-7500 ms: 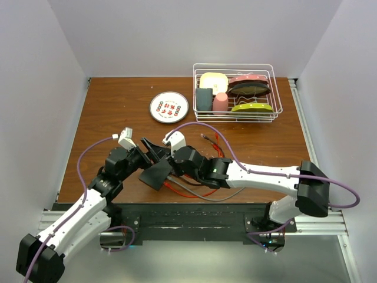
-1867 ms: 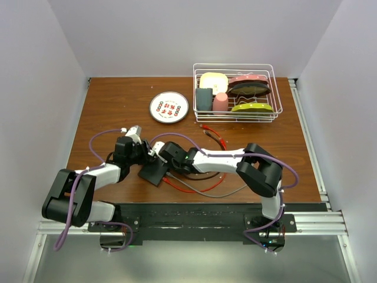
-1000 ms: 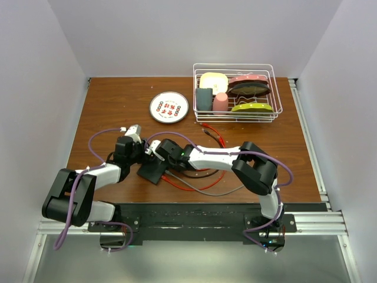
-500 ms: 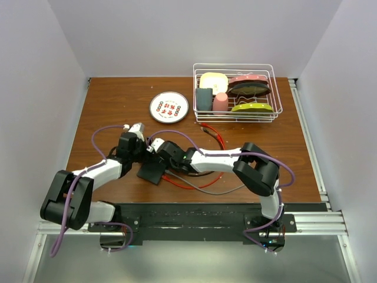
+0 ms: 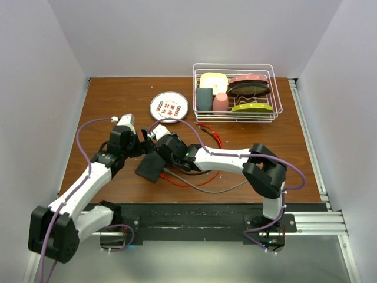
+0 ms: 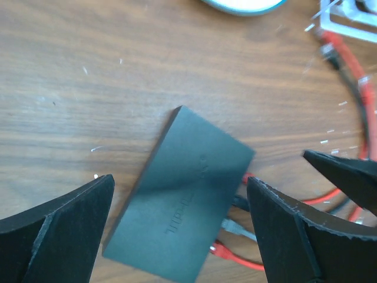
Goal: Insert the plug into the switch port
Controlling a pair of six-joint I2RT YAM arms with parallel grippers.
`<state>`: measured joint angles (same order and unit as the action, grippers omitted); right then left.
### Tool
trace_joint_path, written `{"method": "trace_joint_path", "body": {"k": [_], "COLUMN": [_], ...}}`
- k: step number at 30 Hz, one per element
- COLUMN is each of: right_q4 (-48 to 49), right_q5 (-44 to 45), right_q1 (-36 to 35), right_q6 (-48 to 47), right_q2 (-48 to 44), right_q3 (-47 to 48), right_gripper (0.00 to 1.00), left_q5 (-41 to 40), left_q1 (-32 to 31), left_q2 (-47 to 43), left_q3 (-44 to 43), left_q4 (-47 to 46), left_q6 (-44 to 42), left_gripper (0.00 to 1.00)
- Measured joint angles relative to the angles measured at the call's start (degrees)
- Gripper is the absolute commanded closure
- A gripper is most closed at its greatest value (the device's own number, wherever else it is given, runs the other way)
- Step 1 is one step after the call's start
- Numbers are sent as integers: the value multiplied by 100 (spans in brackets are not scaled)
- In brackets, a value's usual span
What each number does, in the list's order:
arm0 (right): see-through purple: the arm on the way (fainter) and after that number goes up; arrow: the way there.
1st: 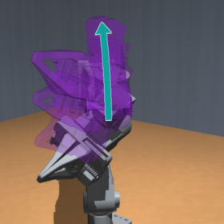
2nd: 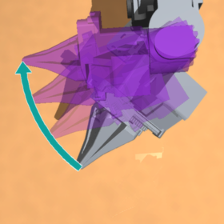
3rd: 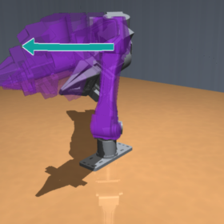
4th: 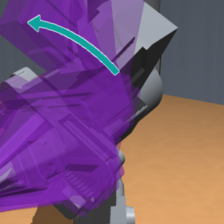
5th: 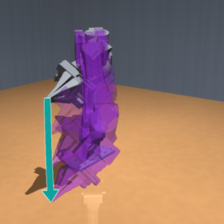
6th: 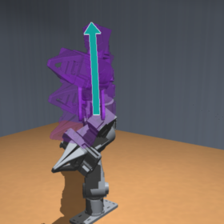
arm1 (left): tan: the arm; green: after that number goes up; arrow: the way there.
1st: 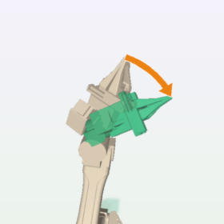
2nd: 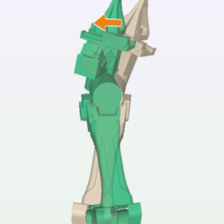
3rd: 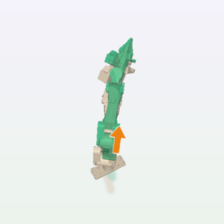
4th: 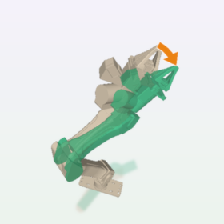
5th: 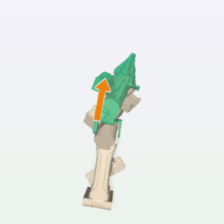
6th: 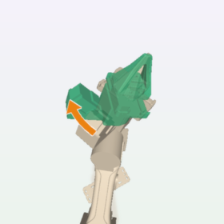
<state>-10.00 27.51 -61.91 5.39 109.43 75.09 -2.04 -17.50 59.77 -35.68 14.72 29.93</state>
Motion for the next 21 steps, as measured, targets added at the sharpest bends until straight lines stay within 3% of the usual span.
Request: {"method": "trace_joint_path", "body": {"k": [4,5,8,14,21], "right_q4": [-210,-262,-411,-522,-420], "right_q5": [157,173,173,101,-131], "right_q1": [13,22,31,31,33], "right_q6": [162,205,363,745,1047], "right_q2": [-109,-166,-584,-2378,-4153], "right_q3": [-2,-39,-291,-1010,-1923], "right_gripper": [19,10,1,1,1], "left_q5": [-85,-92,-142,-144,-144], "left_q1": [-28,-31,-33,-31,-31], "left_q2": [-761,-1016,-1668,-2612,-2841], "left_q3": [-208,-249,-282,-284,-256], "left_q4": [319,365,466,828,970], "left_q6": [37,42,48,98,118], "left_gripper": [0,0,0,0,0]}}
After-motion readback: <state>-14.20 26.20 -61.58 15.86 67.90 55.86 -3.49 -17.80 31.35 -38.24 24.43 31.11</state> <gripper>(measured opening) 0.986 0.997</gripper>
